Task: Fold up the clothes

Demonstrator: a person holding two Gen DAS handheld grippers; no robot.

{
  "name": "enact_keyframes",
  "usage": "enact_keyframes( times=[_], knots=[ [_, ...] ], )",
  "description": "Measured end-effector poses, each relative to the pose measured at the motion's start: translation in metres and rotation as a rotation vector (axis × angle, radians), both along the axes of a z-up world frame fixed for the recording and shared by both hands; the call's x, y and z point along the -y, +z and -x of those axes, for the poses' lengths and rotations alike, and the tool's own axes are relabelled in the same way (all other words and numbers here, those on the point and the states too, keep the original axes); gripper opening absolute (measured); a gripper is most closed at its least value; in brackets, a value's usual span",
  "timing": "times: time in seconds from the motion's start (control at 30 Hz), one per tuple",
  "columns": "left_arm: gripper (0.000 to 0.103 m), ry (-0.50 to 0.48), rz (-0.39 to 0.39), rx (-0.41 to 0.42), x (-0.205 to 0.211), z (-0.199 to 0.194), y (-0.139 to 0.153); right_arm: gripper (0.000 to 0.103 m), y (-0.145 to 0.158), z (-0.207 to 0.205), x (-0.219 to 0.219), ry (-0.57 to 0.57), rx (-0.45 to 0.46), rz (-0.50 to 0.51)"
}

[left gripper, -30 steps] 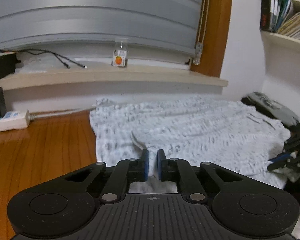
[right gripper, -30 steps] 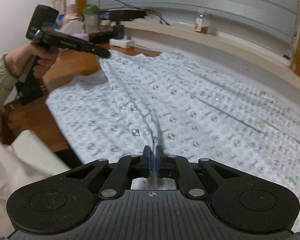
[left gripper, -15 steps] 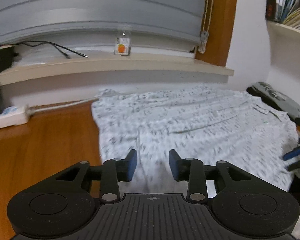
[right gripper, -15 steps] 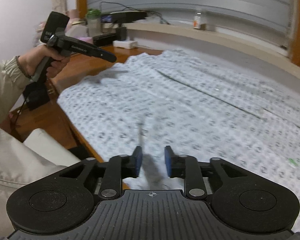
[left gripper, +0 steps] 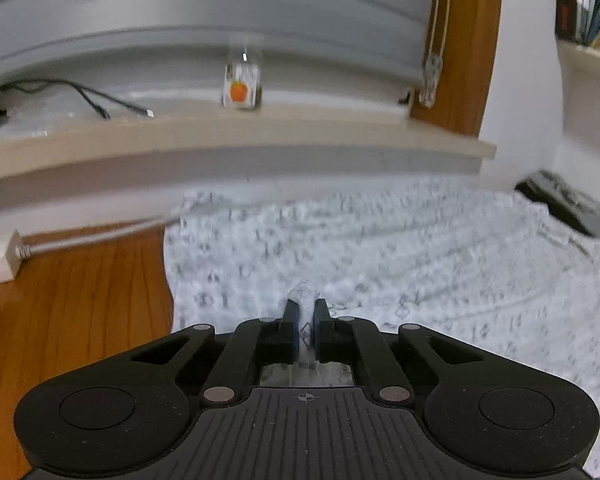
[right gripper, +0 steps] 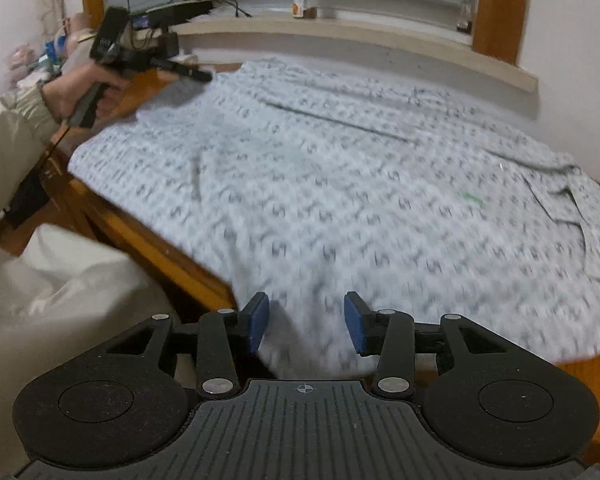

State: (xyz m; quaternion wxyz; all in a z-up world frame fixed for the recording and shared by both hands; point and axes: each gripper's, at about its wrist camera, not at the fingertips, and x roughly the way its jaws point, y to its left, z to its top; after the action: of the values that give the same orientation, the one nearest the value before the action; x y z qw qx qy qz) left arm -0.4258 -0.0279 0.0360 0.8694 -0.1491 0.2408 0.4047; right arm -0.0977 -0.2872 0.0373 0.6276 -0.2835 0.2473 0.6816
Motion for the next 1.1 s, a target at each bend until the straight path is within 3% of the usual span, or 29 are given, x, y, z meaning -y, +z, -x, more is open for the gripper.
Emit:
enact_keyframes(
  times=[0.1, 0.17, 0.23, 0.27, 0.3, 0.33, 0.53, 0.7, 0.83, 1.1],
  knots=[
    [0.02, 0.019, -0.028, -0.017, 0.003, -0.006, 0.009, 0.043, -0.003, 0.008, 0.004, 0.011, 0.005, 0.003],
    [0.043, 0.029, -0.052, -0.03, 0.006, -0.01, 0.013, 0.042, -0.006, 0.011, 0.003, 0.017, 0.011, 0.008],
    [0.059, 0.024, -0.065, -0.023, 0.012, -0.014, 0.015, 0.04, -0.01, 0.014, 0.0, 0.019, 0.038, 0.019],
    [0.065, 0.015, -0.063, -0.017, 0.015, -0.015, 0.015, 0.031, -0.01, 0.014, 0.0, 0.02, 0.048, 0.026],
    [0.067, 0.007, -0.061, -0.011, 0.018, -0.016, 0.015, 0.023, -0.01, 0.014, 0.0, 0.021, 0.058, 0.031],
    [0.07, -0.002, -0.06, -0.005, 0.021, -0.018, 0.016, 0.005, -0.01, 0.013, 0.0, 0.022, 0.067, 0.037],
    [0.076, -0.054, -0.051, 0.031, 0.039, -0.025, 0.018, 0.002, -0.002, 0.015, 0.012, 0.046, 0.066, 0.046],
    [0.081, -0.097, -0.043, 0.061, 0.055, -0.031, 0.02, 0.007, 0.012, 0.011, 0.015, 0.017, 0.065, 0.015],
    [0.086, -0.136, -0.04, 0.085, 0.068, -0.04, 0.024, 0.043, 0.028, 0.003, 0.015, -0.063, 0.111, -0.052],
    [0.087, -0.218, -0.002, 0.089, 0.086, -0.074, 0.019, 0.045, 0.032, -0.029, 0.013, -0.196, 0.149, -0.071]
  ],
)
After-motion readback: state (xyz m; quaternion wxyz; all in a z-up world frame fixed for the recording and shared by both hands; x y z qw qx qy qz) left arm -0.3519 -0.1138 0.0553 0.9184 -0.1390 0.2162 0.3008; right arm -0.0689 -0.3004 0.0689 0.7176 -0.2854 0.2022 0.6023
